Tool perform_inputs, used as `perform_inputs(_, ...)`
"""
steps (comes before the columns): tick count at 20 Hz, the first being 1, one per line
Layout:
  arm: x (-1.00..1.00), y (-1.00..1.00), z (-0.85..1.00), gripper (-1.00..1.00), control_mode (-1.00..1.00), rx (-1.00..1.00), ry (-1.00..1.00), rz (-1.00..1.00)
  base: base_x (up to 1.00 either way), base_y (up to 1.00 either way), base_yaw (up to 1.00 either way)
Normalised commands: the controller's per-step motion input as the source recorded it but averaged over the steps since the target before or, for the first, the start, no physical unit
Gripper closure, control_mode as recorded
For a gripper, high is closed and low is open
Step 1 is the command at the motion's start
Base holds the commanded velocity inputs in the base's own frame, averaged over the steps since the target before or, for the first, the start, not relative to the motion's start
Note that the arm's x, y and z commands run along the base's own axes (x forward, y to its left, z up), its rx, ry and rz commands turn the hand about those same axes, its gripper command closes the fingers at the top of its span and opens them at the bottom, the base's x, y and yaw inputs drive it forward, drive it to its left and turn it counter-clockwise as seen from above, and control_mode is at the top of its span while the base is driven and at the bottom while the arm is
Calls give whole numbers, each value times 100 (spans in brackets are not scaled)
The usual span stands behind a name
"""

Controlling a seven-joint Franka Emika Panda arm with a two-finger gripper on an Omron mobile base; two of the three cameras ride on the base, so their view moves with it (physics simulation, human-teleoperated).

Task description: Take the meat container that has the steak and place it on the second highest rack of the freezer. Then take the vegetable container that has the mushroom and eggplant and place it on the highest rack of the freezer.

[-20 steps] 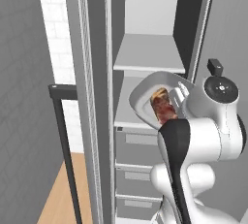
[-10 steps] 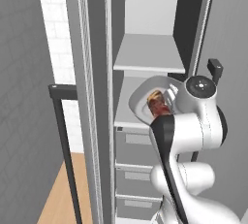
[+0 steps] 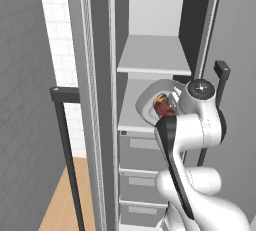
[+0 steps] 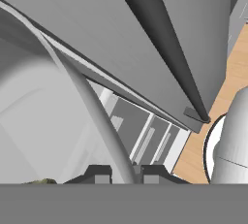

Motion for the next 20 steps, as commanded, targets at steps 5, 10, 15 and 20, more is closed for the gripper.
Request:
perform_inputs(5, 32, -13, -29, 100, -100, 0, 1, 1, 0, 0, 0)
perform_inputs(10, 40, 0, -29, 100, -100, 0, 0, 2, 0, 0, 0)
perform_inputs(15, 43, -5, -38, 100, -100, 0, 0, 4, 0, 0, 0)
perform_inputs(20, 68, 5, -40, 100, -100, 0, 3, 0, 0, 0, 0)
